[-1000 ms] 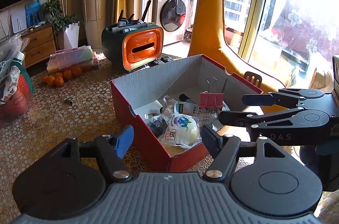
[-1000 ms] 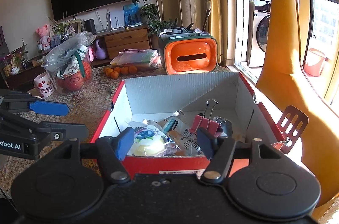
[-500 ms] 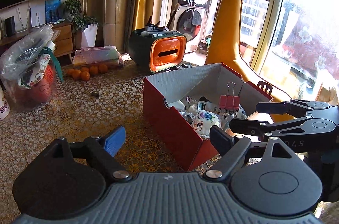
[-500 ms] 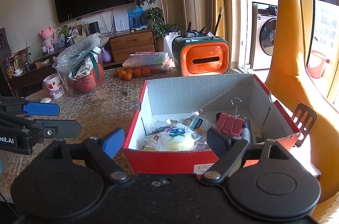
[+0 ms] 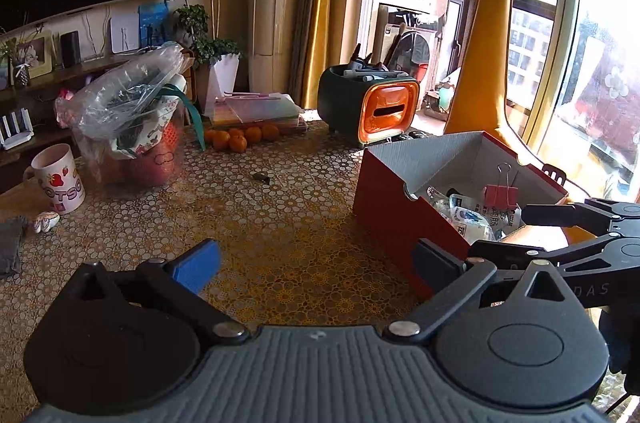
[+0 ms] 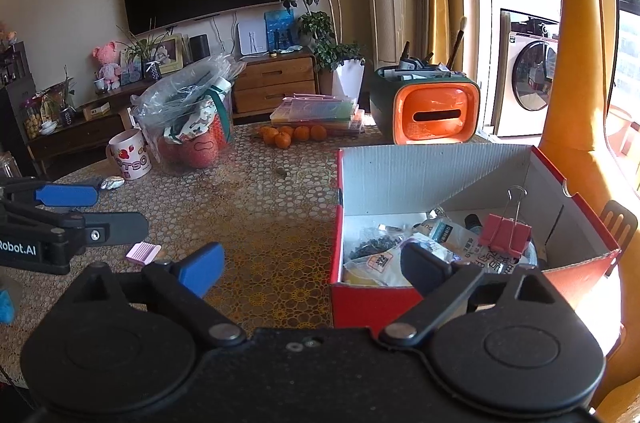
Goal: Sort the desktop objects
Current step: 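Withdraw both tools from the box back over the table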
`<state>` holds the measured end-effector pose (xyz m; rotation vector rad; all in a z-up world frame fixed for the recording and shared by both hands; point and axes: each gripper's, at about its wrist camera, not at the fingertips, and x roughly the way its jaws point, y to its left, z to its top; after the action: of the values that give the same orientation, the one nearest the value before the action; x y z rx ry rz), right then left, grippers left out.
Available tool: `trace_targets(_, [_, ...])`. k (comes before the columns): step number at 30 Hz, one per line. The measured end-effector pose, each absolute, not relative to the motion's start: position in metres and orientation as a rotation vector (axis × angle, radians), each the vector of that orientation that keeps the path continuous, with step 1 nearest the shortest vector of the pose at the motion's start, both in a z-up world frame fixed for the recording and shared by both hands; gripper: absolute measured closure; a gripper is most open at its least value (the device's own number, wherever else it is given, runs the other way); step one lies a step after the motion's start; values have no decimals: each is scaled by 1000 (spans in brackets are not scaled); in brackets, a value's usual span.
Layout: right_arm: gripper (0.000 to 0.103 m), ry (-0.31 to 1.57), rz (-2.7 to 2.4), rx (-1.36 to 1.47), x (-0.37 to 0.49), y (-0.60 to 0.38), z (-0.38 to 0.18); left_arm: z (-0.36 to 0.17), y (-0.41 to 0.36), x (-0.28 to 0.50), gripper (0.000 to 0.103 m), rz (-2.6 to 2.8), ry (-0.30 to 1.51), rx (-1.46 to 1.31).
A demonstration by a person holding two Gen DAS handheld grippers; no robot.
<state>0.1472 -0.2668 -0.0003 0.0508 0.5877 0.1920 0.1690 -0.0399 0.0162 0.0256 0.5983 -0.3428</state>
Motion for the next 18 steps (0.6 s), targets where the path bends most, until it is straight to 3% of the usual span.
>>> trace_targets(18, [7, 638, 304, -35, 166, -173, -20, -13, 51, 191, 0, -189, 636, -6])
